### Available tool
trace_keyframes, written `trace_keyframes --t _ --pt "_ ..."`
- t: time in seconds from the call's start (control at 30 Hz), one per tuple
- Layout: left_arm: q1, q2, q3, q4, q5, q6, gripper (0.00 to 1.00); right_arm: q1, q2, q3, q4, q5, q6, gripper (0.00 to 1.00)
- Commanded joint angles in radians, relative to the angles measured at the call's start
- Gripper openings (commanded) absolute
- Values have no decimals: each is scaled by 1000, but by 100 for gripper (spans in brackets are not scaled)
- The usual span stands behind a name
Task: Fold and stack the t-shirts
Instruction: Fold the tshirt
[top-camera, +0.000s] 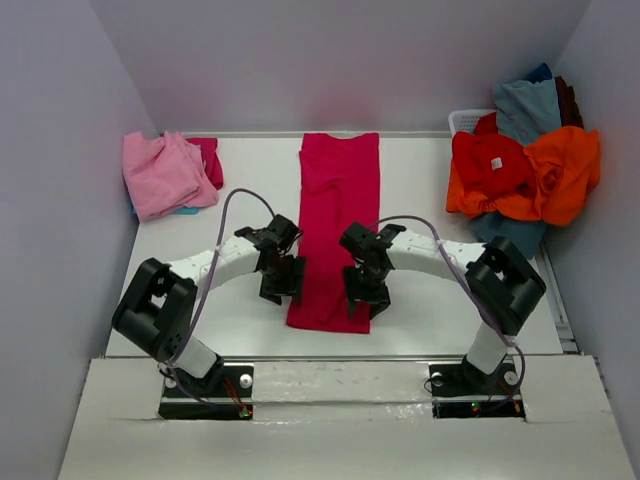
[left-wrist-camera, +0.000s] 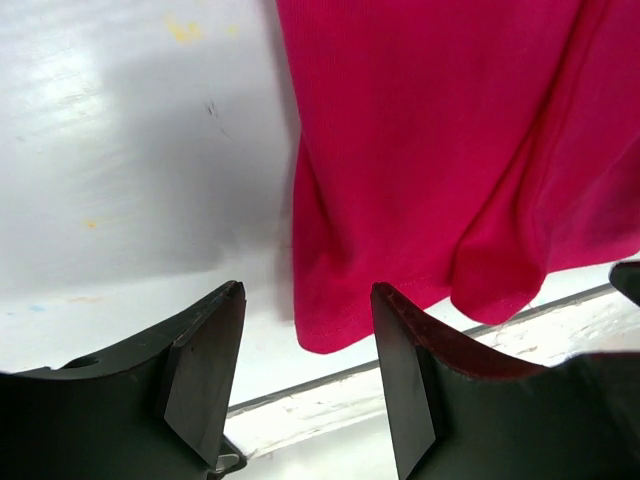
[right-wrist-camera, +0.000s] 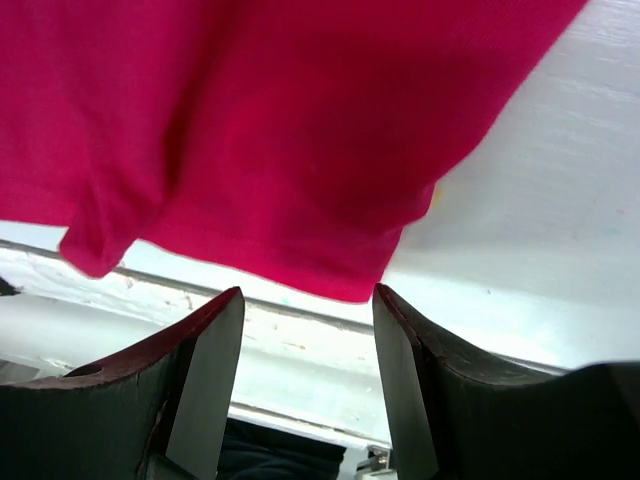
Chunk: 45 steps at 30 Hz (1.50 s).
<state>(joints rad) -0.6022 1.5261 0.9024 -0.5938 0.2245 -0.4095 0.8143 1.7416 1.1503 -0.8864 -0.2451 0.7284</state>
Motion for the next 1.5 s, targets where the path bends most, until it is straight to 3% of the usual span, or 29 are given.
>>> trace_keyframes --t 0.0,0.23,0.63,0.83,1.2,1.47 --pt "4 -86 -88 52 73 -38 65 14 -40 -89 133 -57 48 61" --pt "38 -147 -148 80 82 -68 71 14 -121 -256 299 -88 114 69" --pt "208 -195 -312 241 392 -132 73 14 -208 -366 400 -22 227 74" --pt "243 -227 -417 327 513 -208 74 -6 -313 -496 495 -36 386 75" --pt "262 -285 -527 433 567 -305 74 -6 -553 -662 492 64 551 74" --pt "282 -300 -568 511 584 -388 74 -6 -511 -762 756 38 591 74"
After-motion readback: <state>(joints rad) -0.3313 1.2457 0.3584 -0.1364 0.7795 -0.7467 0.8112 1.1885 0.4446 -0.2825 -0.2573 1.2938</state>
